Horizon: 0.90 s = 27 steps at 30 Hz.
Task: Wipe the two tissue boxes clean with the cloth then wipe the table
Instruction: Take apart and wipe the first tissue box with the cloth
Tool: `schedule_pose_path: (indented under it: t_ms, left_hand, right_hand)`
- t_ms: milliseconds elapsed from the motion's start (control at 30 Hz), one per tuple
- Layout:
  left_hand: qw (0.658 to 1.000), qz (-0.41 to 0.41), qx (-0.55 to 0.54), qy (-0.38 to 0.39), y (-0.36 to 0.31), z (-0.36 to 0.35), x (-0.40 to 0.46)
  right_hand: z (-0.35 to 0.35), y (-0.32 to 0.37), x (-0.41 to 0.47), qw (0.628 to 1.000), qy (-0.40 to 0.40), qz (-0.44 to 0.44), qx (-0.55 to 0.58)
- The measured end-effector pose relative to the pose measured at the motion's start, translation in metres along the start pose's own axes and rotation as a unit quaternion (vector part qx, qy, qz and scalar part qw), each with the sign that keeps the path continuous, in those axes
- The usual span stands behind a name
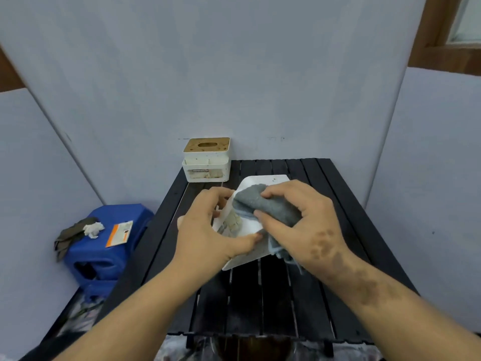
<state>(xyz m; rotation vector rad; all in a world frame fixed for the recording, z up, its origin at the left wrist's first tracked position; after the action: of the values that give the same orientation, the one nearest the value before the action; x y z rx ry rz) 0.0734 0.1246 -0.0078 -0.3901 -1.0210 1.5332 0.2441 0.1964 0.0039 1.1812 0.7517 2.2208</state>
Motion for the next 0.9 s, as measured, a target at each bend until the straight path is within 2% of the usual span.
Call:
schedule_pose_path:
  t_ms: [33, 100, 167, 233, 300, 367, 433, 467, 533, 567, 600, 667, 733, 767, 800, 833, 900]
  left_hand:
    - [1.0, 0.004, -0.003, -0.003, 0.0, 0.0, -0.001]
    - [1.0, 0.02, -0.007, -0.01, 0.003, 0.001, -0.002]
    - [0.999, 0.024, -0.016, -0.013, 0.006, 0.001, -0.002]
    - [0.999, 0.023, -0.029, -0.019, 0.006, 0.0, -0.002]
    - [0.998, 0.021, -0.044, -0.026, 0.007, 0.001, -0.003]
    - [0.998, 0.024, -0.051, -0.028, 0.008, 0.001, -0.004]
    - [0.997, 0.035, -0.057, -0.027, 0.008, 0.001, -0.005]
    - [0.997, 0.039, -0.06, -0.027, 0.008, 0.001, -0.005]
    - [0.997, 0.044, -0.06, -0.022, 0.008, 0.0, -0.005]
    - [0.997, 0.045, -0.059, -0.02, 0.007, 0.0, -0.006]
    - [0.997, 0.044, -0.059, -0.021, 0.007, -0.001, -0.007]
    - [0.997, 0.038, -0.062, -0.027, 0.008, -0.001, -0.008]
    - [0.998, 0.026, -0.057, -0.031, 0.009, 0.0, -0.009]
    - [0.998, 0.025, -0.053, -0.031, 0.009, 0.0, -0.009]
    - [0.998, 0.03, -0.052, -0.03, 0.01, 0.001, -0.009]
    - [0.998, 0.035, -0.052, -0.029, 0.01, 0.002, -0.009]
    - [0.997, 0.042, -0.056, -0.024, 0.011, 0.003, -0.008]
  right_hand:
    - [0.004, -0.004, 0.003, 1.0, 0.001, -0.023, 0.02]
    - [0.016, -0.019, 0.008, 0.984, -0.03, -0.144, 0.099]
    - [0.02, -0.031, 0.012, 0.97, -0.05, -0.212, 0.11]
    - [0.009, -0.025, 0.016, 0.987, -0.05, -0.148, 0.031]
    - [-0.004, -0.006, 0.017, 0.999, -0.002, -0.032, -0.017]
    - [-0.006, 0.002, 0.019, 0.998, 0.037, 0.019, -0.054]
    - [0.004, -0.013, 0.023, 0.997, 0.034, -0.068, 0.017]
    - [0.009, -0.024, 0.025, 0.987, 0.018, -0.137, 0.076]
    - [0.016, -0.04, 0.024, 0.964, -0.019, -0.237, 0.123]
    - [0.017, -0.04, 0.023, 0.963, -0.034, -0.247, 0.098]
    - [0.015, -0.032, 0.021, 0.973, -0.038, -0.219, 0.068]
    - [0.006, -0.007, 0.014, 0.995, -0.007, -0.101, 0.02]
    - [-0.002, 0.012, 0.007, 0.997, 0.045, 0.002, -0.057]
    - [0.0, 0.008, 0.008, 0.997, 0.057, -0.012, -0.045]
    - [0.005, -0.001, 0.012, 0.996, 0.059, -0.056, 0.022]
    - [0.014, -0.015, 0.014, 0.989, 0.037, -0.124, 0.072]
    - [0.028, -0.035, 0.018, 0.975, -0.003, -0.207, 0.081]
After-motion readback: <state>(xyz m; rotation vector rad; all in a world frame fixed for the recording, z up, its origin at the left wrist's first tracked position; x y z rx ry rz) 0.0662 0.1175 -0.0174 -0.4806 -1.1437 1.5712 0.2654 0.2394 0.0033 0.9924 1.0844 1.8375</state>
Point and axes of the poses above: each hand's wrist, its own x-axis towards the middle knuckle, its own z-axis out of the back of the hand, y = z × x, the point moved 2 cm from there along x, towards the middle knuckle, and after that the axes turned 8 degrees about y, right-handed, at the moved point
